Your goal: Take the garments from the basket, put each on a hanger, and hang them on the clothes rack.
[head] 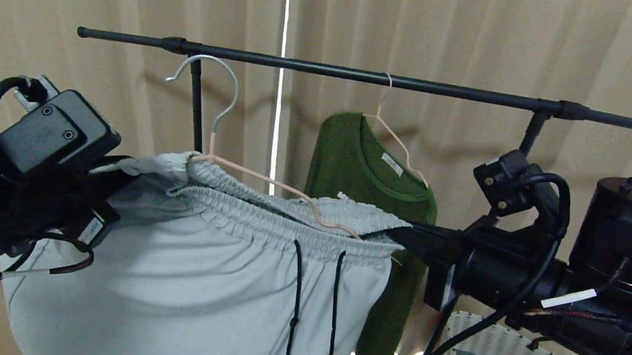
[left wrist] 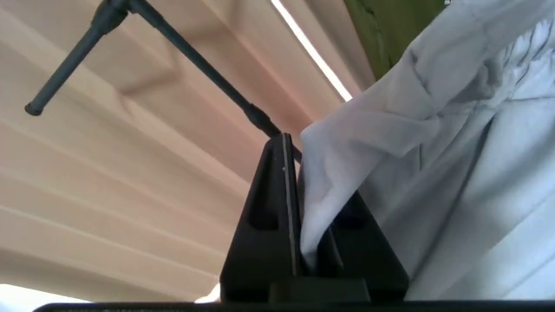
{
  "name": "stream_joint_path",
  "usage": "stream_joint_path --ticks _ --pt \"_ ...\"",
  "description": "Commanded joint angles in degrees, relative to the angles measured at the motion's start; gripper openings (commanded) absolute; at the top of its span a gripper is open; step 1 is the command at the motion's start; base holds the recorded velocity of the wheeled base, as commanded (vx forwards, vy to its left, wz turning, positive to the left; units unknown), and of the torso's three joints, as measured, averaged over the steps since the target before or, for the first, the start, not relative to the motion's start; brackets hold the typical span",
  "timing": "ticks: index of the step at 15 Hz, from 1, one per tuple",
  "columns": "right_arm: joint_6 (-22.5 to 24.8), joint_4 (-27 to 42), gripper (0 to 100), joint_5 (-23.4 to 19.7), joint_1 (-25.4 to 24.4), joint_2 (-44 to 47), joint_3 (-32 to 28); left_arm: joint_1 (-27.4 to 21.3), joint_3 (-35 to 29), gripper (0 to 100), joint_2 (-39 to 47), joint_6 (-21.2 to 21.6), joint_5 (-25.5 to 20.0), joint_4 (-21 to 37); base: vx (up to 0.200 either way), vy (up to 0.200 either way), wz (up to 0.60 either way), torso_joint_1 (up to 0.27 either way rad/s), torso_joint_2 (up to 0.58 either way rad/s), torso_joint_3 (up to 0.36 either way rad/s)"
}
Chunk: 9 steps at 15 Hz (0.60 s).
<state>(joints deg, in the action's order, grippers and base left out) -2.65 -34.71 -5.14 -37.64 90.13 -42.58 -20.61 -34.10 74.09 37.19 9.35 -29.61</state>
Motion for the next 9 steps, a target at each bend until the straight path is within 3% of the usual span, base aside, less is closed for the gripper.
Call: stream_joint_path --ticks 1,3,4,9 --pt "-0.1 0.2 0 -0.1 -2.7 -0.9 -0.2 0.0 -0.8 0 1.2 -0.5 0.1 -0.1 0.0 0.0 0.0 0.0 0.0 0.0" --pt "-0.2 0.2 0 -0.1 -3.2 -0.8 -0.2 0.0 -1.7 0 2.2 -1.2 1.4 -0.1 0.0 0.0 0.0 0.0 0.0 0.0" --pt "-0.2 0.2 100 -0.1 -3.2 -0.8 -0.5 0.0 -2.1 0 2.5 -1.8 2.3 -0.1 0.0 0.0 0.0 0.0 0.0 0.0" --pt "-0.3 -0.6 100 -0.1 -3.2 -2.8 0.3 0.3 -3.0 0 3.4 -3.0 8.2 -0.1 0.0 0.0 0.0 0.0 0.0 0.0"
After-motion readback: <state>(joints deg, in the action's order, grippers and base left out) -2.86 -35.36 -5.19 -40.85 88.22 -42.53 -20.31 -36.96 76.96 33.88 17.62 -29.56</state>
